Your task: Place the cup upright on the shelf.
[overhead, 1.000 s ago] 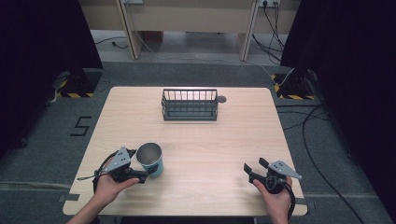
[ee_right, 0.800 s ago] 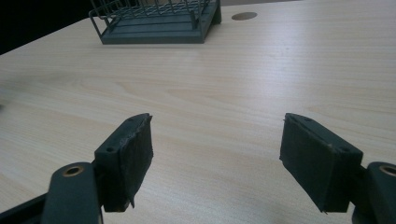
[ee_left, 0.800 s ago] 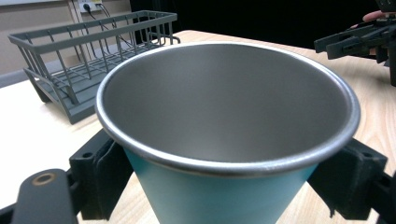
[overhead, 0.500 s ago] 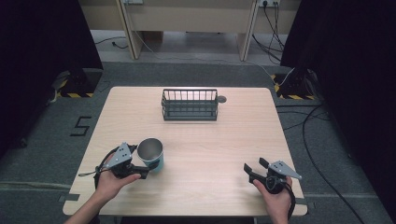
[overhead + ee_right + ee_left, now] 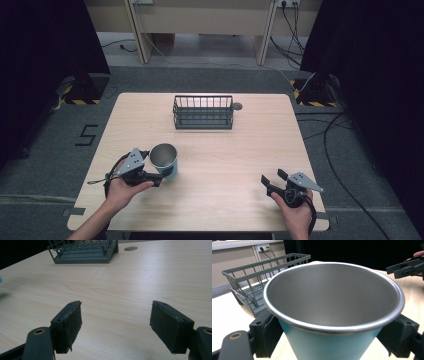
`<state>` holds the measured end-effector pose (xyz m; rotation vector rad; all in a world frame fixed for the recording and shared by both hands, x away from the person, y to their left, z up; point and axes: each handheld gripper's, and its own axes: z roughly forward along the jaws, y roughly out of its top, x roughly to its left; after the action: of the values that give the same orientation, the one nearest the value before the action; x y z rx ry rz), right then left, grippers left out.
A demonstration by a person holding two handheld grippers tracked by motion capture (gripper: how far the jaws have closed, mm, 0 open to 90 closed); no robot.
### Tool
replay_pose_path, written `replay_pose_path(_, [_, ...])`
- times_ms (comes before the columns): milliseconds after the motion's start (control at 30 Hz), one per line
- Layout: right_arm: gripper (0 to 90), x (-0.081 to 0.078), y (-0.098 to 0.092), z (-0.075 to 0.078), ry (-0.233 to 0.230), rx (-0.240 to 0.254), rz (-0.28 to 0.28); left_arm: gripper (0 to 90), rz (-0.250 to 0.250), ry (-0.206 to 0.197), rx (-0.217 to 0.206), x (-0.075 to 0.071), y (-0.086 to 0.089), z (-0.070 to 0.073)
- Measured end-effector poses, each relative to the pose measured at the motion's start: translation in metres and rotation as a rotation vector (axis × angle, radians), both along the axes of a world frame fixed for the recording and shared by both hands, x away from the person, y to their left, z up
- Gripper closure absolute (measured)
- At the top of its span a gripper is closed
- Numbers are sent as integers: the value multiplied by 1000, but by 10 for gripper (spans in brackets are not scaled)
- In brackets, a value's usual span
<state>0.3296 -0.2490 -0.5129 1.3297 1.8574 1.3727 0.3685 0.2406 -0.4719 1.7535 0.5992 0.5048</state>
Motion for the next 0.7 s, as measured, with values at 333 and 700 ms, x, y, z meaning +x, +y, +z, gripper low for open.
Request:
replay_pose_path(333, [262,0,0,0,-2,-4,0,148,4,-11,-5,8,-5,5])
replay_pose_path(700, [263,0,0,0,-1,1,0,148,15,-20,-7,20,-9,11])
